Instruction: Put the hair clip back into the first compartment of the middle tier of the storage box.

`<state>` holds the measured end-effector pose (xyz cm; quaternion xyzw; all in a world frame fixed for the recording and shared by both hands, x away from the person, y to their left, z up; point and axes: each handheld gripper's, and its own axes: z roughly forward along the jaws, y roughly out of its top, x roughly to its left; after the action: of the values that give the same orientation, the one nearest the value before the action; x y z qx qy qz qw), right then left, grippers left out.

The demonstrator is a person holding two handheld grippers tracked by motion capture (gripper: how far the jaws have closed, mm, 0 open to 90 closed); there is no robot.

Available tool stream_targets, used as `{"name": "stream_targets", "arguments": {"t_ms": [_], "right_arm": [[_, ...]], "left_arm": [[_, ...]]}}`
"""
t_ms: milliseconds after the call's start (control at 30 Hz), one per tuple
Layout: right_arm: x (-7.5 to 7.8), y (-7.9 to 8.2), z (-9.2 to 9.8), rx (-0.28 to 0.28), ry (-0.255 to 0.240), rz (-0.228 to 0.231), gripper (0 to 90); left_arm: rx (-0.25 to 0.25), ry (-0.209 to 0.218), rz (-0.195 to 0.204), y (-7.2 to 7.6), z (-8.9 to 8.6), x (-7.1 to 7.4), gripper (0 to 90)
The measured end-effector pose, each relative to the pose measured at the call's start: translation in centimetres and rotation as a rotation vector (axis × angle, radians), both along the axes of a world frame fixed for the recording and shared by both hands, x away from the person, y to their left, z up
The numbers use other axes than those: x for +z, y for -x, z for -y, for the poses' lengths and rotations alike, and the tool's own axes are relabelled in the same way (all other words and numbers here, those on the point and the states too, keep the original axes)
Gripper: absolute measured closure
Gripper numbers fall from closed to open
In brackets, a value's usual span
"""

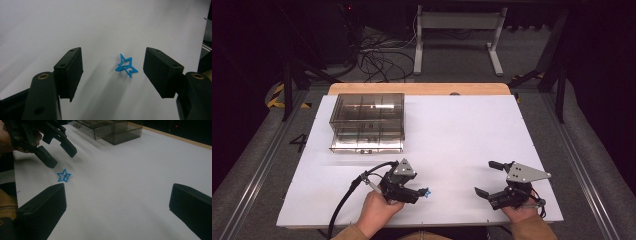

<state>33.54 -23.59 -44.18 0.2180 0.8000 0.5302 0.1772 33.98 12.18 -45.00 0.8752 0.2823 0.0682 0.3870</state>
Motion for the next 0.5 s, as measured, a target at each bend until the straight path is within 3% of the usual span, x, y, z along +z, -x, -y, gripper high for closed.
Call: {"name": "stream_targets", "arguments": {"t_ms": [333, 500], "right_arm": [[0.0, -0.01, -0.02, 0.001, 0.001, -0.001, 1.7], [0.0, 0.0, 0.0, 0.0, 0.001, -0.001, 1.7]], "left_arm": [[-0.029, 0.013, -0.032, -0.38, 0.45, -0.45, 52.5], [-0.039, 0.017, -0.046, -0.45, 0.77, -0.59, 57.4]]}}
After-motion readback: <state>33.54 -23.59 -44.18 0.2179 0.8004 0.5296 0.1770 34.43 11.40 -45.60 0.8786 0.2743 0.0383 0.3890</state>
